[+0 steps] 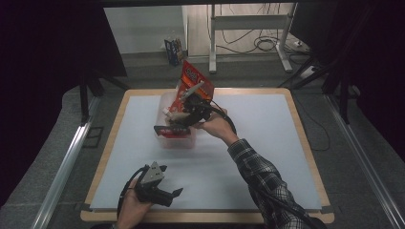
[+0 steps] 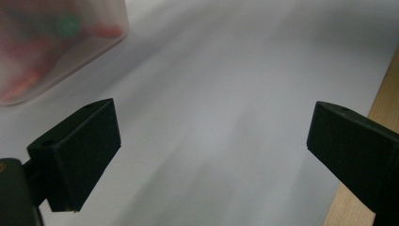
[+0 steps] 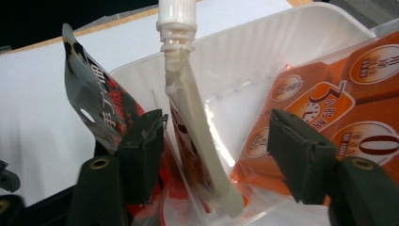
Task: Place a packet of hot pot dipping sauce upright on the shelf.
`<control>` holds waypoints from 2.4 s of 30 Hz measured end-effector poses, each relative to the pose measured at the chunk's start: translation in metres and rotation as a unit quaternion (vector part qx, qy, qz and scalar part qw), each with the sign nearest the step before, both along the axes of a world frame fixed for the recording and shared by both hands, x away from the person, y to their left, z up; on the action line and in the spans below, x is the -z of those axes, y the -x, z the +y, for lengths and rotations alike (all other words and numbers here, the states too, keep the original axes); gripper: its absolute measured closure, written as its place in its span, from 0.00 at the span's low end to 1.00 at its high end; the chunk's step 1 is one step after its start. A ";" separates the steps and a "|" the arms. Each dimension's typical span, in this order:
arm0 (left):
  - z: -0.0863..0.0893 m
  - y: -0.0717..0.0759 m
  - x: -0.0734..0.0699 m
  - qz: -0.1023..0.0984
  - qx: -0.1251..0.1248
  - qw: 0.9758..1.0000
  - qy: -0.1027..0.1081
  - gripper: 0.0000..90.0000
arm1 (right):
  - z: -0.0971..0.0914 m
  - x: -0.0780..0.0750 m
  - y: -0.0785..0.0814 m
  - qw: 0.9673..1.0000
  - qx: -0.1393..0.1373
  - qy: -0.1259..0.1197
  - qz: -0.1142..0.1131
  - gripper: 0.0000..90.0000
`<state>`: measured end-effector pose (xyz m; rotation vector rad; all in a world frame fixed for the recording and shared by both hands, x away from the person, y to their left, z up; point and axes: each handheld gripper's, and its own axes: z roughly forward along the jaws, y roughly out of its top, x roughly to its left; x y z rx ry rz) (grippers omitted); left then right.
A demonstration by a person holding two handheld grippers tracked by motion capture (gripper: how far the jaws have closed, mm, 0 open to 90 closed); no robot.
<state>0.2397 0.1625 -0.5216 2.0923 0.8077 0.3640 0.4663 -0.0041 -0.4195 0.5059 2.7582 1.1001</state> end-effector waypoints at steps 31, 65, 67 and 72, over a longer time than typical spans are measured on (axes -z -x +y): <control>0.000 -0.001 0.001 0.001 0.000 1.000 -0.004 0.03 | -0.037 -0.022 0.001 0.999 0.033 -0.039 -0.017 0.15; 0.001 -0.001 0.001 -0.001 -0.002 1.000 0.004 0.01 | -0.083 -0.019 0.024 0.997 0.056 -0.060 -0.016 0.07; 0.001 -0.001 0.001 -0.001 -0.001 1.000 0.004 0.01 | -0.084 -0.018 0.025 0.997 0.054 -0.059 -0.016 0.06; 0.000 -0.001 0.001 -0.001 -0.001 1.000 0.003 0.01 | -0.089 -0.014 0.030 0.997 0.049 -0.057 -0.016 0.03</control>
